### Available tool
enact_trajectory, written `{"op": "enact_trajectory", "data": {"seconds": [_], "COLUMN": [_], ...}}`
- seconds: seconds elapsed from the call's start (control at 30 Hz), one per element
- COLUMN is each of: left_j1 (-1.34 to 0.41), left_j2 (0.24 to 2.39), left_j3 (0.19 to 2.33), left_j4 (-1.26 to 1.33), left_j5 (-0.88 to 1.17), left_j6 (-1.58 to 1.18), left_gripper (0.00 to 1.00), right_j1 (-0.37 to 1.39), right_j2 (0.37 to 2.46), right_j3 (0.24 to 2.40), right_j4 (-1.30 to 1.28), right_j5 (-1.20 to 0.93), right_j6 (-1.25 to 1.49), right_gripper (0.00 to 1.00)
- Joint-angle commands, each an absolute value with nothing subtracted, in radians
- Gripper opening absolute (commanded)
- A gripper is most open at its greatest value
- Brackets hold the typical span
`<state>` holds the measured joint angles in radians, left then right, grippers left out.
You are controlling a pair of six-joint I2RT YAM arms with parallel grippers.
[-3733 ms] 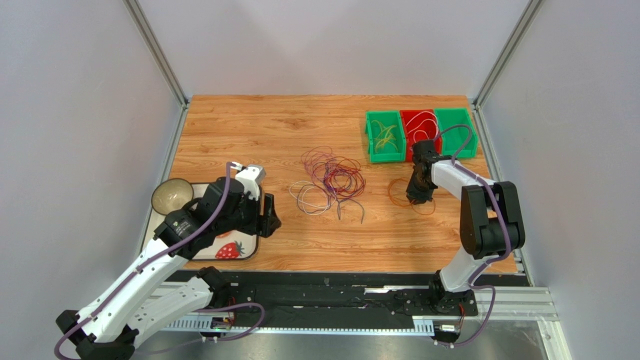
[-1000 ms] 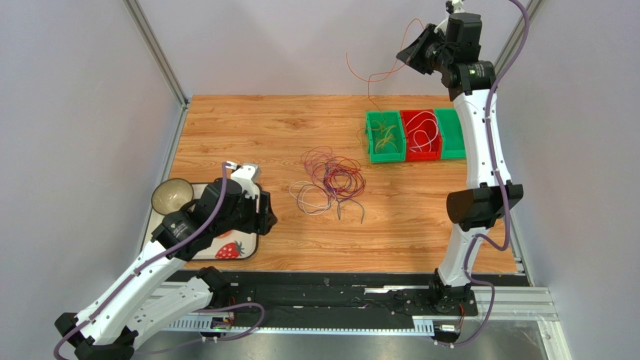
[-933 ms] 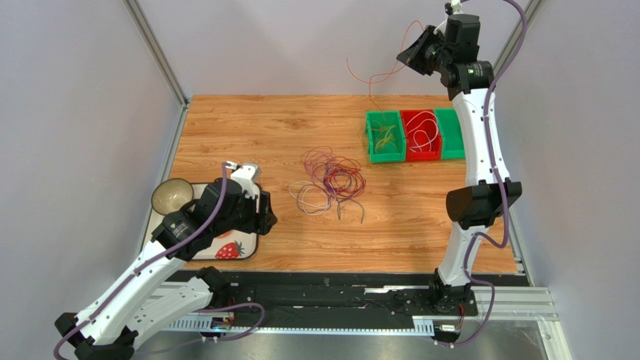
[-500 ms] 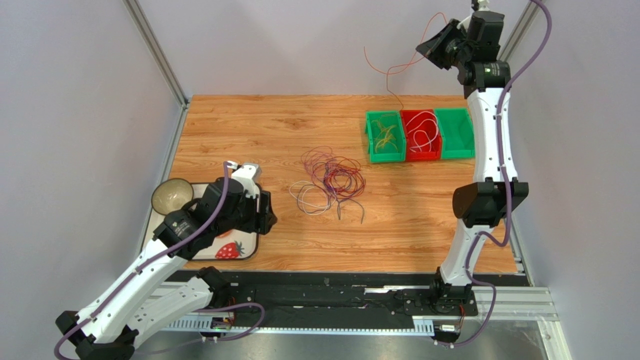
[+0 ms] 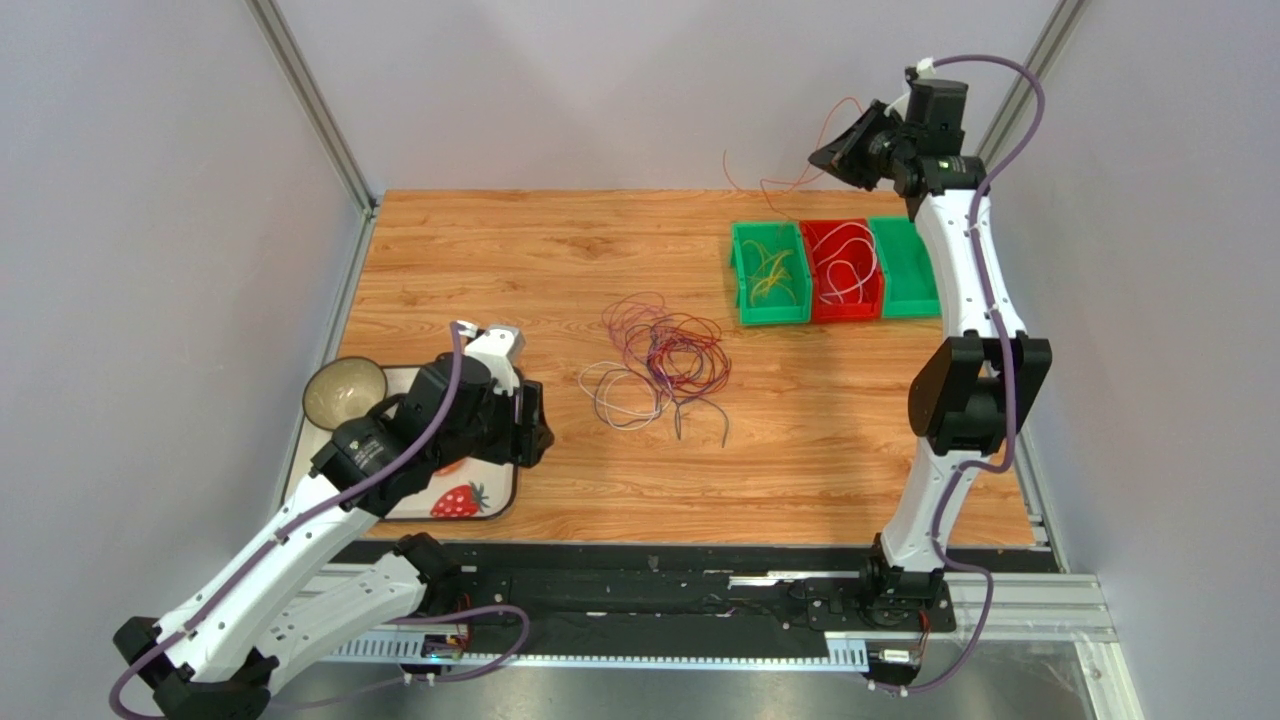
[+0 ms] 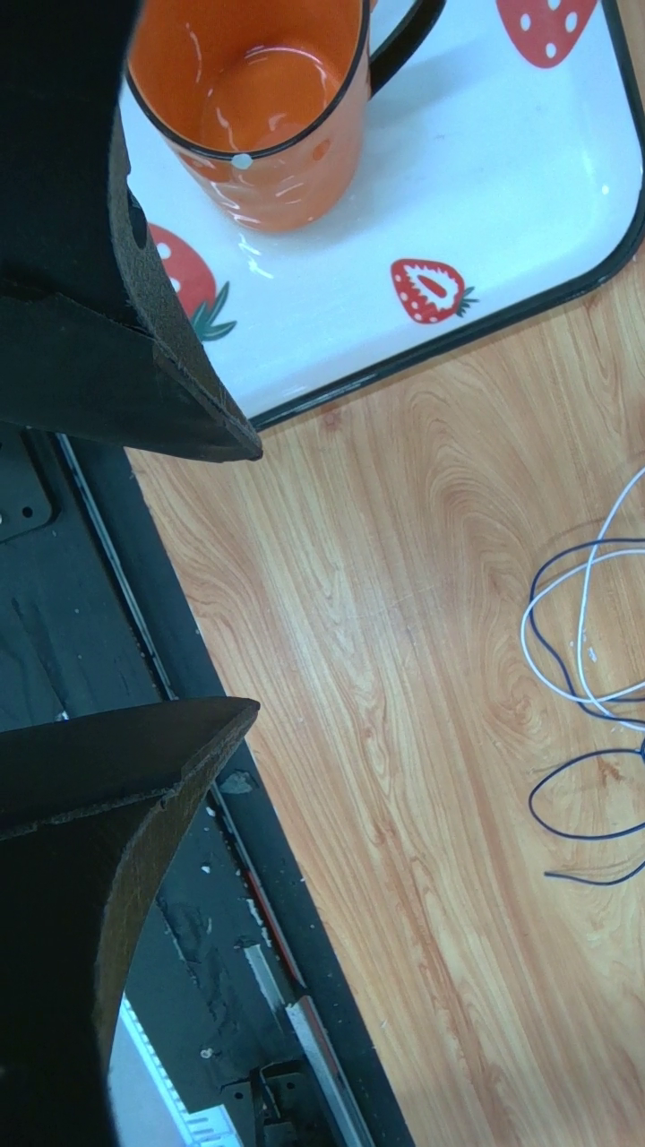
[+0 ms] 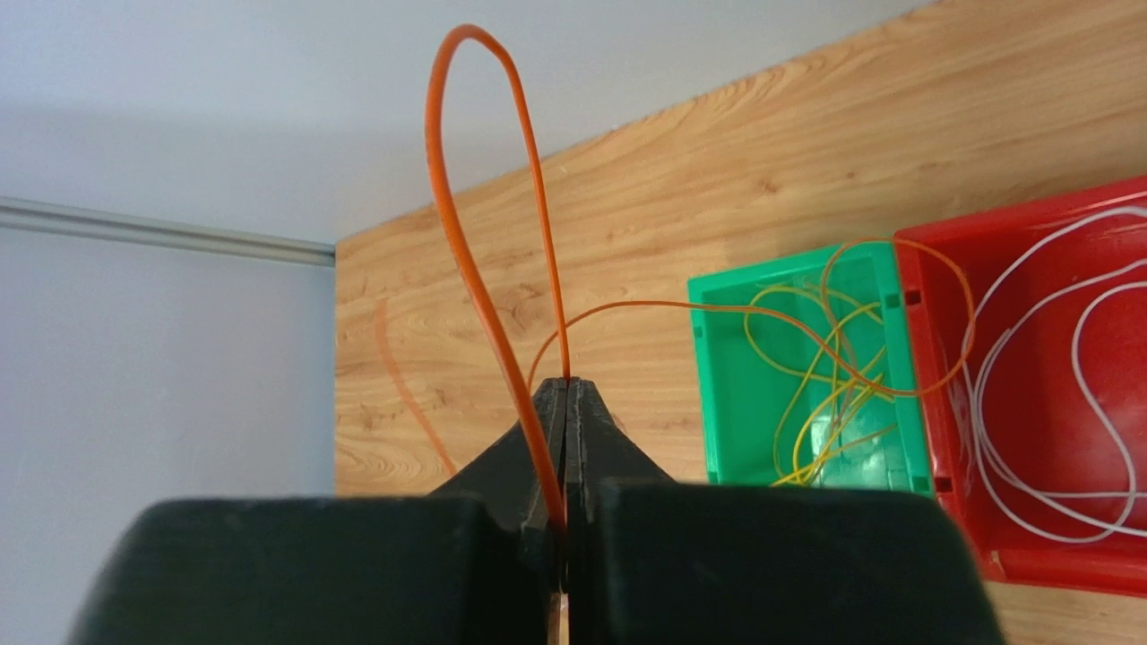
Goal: Untangle the cables
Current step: Place the cable in the bin.
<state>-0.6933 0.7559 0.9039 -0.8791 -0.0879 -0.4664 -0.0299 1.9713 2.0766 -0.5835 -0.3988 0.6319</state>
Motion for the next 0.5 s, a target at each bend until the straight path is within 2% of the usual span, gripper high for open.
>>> {"op": "enact_trajectory", "data": {"seconds": [0.0,0.27,0.47], "left_j1": [-0.690,-0.690,-0.692], "left_j2": [0.758,0.759,0.749], "left_j3": [0.905,0.907,0.907], "left_j4": [-0.871,-0.871,-0.871], "left_j5": [-0.098,-0.098,-0.098], "left_j6": [-0.474,-0.474,-0.474], "left_gripper": [0.73,0.73,0.73], "right_j1": [-0.005,0.066,0.113], "right_j2": [1.895,1.816,1.813], "right_j3": [2.062,1.962,2.042], "right_j4": [-0.499,-0.471,-0.543], "right_j5": [-0.439,-0.436,-0.374], "right_j6": [0.632,0.632,0.572], "right_gripper": [0.00,0.00,0.00]}}
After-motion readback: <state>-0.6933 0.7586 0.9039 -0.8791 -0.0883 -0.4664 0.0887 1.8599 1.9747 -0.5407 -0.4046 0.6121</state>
